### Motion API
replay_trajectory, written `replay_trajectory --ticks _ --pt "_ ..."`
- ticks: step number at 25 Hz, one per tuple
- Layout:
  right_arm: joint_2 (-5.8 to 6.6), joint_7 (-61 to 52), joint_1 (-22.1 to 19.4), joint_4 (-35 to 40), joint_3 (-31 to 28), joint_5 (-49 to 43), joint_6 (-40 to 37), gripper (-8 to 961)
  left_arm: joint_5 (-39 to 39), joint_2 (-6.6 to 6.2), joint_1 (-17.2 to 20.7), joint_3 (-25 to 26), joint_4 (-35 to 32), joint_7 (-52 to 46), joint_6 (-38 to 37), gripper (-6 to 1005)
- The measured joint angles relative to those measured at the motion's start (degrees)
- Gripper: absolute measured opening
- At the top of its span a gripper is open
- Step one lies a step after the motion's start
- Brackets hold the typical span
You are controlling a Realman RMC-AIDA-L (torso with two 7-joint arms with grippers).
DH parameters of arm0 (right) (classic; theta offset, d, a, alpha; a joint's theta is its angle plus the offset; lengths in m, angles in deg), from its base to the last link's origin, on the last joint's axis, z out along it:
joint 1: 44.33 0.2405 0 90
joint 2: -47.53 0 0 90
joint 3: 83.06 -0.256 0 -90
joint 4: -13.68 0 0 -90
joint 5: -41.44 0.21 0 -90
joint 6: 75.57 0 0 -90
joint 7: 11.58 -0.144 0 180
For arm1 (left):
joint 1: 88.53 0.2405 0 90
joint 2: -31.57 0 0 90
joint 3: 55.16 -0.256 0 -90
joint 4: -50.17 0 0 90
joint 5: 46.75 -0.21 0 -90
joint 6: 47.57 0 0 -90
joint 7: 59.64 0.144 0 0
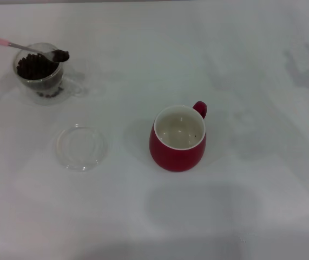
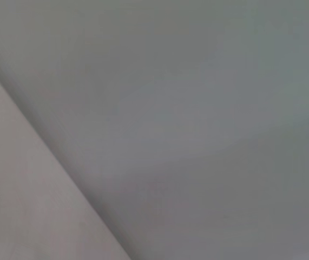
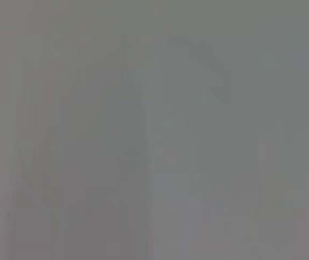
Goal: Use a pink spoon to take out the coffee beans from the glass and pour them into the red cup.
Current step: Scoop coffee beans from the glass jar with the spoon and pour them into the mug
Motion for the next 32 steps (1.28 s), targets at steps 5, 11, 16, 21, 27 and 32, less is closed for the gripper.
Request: replay_trajectory --ticks 5,11,16,21,27,32 --pt "-0.10 0.00 0.36 0.45 0.01 -0.20 0.00 614 -2.83 -0.25 -2.11 -0.62 -0.03 0.44 -3.59 136" --pt "-0.21 0.00 0.53 0.91 0.31 -0.44 -0.35 614 -5.91 -0.47 -5.19 -2.72 0.11 0.49 -7.05 136" --pt "-0.27 -0.03 0.59 0.90 0.58 -0.54 -0.39 613 -6.09 -0.44 -7.70 -5.91 0.40 0.38 -9.71 136" --pt "-0.27 -0.32 0.40 0.85 1.24 -0.54 -0.43 613 -6.20 0.01 -9.90 -8.27 0.57 0.08 -11.32 135" --pt "-0.35 -0.50 -0.07 0.77 1.33 -0.53 -0.50 613 -6.27 0.72 -11.77 -12.73 0.65 0.14 -11.53 135" --pt "-0.36 -0.67 -0.19 0.33 1.33 -0.52 -0.60 613 -6.45 0.90 -13.39 -16.65 0.08 1.21 -11.44 135"
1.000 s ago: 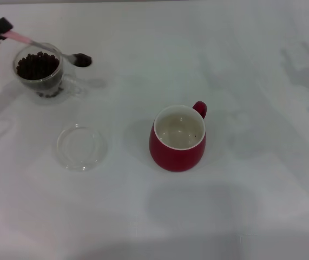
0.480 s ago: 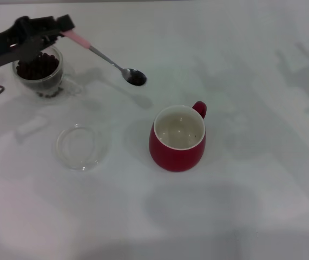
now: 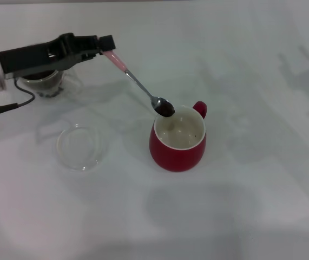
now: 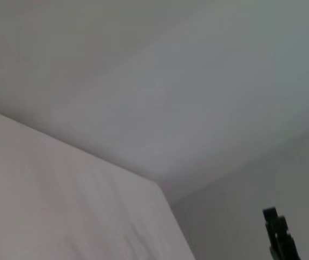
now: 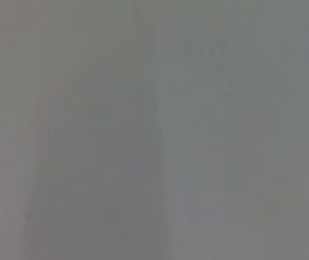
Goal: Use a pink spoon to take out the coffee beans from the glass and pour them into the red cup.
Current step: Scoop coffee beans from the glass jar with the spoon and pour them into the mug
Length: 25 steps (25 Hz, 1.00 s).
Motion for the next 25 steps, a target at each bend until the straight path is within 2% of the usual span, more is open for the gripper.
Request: replay_trajectory --ticks 6,10,13,18,25 --pt "0.00 -0.16 -0.31 -0.15 0.31 0.00 -0.26 609 -1.76 0.03 -1.95 -0.71 -0.12 0.84 0.69 135" --pt "0.00 -0.18 -0.38 -0.17 0.35 0.01 -0.65 607 -5.70 0.19 -4.86 -0.80 -0.64 0.90 2.06 135" --pt "0.00 -0.19 -0.41 -0.17 0.35 0.12 -0.73 607 -8.78 0.78 -5.95 -0.82 -2.68 0.91 2.86 135" --pt "0.00 -0.21 -0.42 -0.17 0.35 0.33 -0.93 607 -13.14 2.58 -6.13 -0.76 -9.71 0.91 3.27 135" --pt "0.06 -0.22 -0.79 -0.17 0.05 0.44 -2.12 607 -13.96 3.30 -6.16 -0.82 -12.92 0.90 3.23 136"
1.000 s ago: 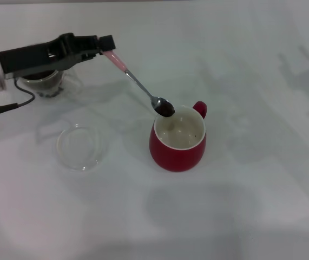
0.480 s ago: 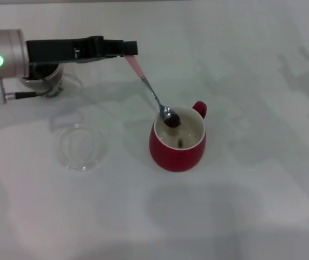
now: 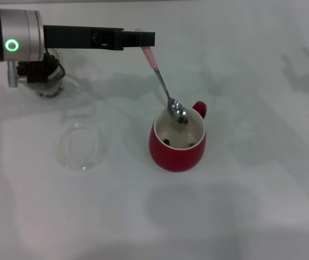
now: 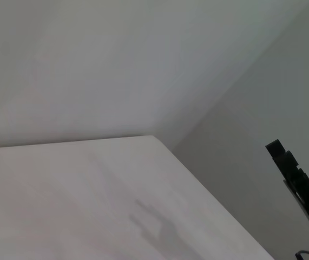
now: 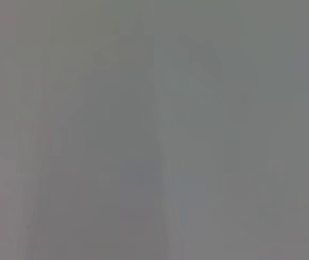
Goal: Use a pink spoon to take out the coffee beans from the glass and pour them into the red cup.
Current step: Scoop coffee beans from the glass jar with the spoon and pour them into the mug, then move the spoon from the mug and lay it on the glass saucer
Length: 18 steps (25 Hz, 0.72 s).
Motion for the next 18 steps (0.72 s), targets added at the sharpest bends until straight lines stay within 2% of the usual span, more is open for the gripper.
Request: replay_trajectory --ticks 11,15,18 --pt "0.12 0.00 -0.15 -0.01 -0.06 -0.01 -0.40 607 -0.19 -0.17 1.35 0.41 -1.70 -0.68 -1.76 136" --pt "0.12 0.00 -0.19 -0.09 0.03 -0.01 -0.64 607 3.22 -1.50 5.35 1.23 -4.88 -1.09 -2.53 136" --pt "0.12 0.00 -0.46 -0.09 0.01 -0.01 -0.92 607 4.75 -2.17 8.96 4.05 -7.97 -1.72 -4.72 136"
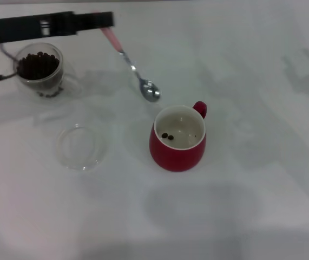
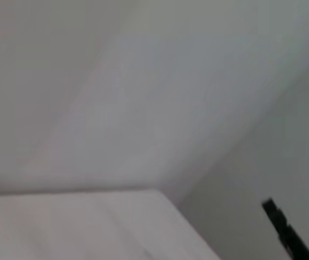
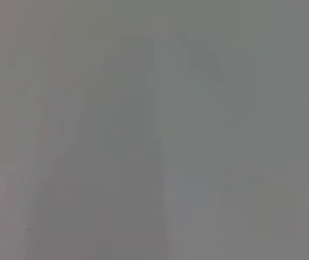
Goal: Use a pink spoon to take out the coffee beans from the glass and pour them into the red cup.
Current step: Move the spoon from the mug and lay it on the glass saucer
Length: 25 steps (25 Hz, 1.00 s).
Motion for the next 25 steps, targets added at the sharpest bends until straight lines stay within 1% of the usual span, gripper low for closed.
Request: replay_trajectory --ticks 1,5,8,11,15,22,25 --pt "0.00 0.00 -0.11 0.00 -0.05 0.01 -0.09 607 0.26 -0.11 1.46 2.00 -0.64 -0.18 -1.17 136" --pt "0.00 -0.41 -0.18 0.00 -0.09 0.00 -0.24 607 -0.04 -0.23 5.35 6.04 -0.78 -0.27 -2.44 136" --pt "0.00 -0.69 -0.20 0.02 -0.13 0.01 -0.62 607 -0.85 -0.35 8.53 6.73 -0.61 0.10 -2.37 136" --pt "0.00 -0.70 -0.21 0.07 -0.42 0.03 -0.66 607 -1.81 -0.67 10.87 6.75 -0.14 0.30 -2.13 136" --pt "0.00 -1.06 -0.22 0.25 -0.66 0.78 -0.67 607 -2.72 -1.31 13.32 6.78 1.32 0.90 -2.06 136" --pt "0.07 -2.95 -0.42 -0.12 -0.76 1.63 -0.67 607 -3.71 -2.58 16.34 7.54 1.50 1.02 -2.09 136" --pt "0.08 -3.75 -0.63 -0.49 -0.76 1.64 -0.67 607 -4.09 -2.61 17.06 8.33 1.59 1.33 -2.00 135"
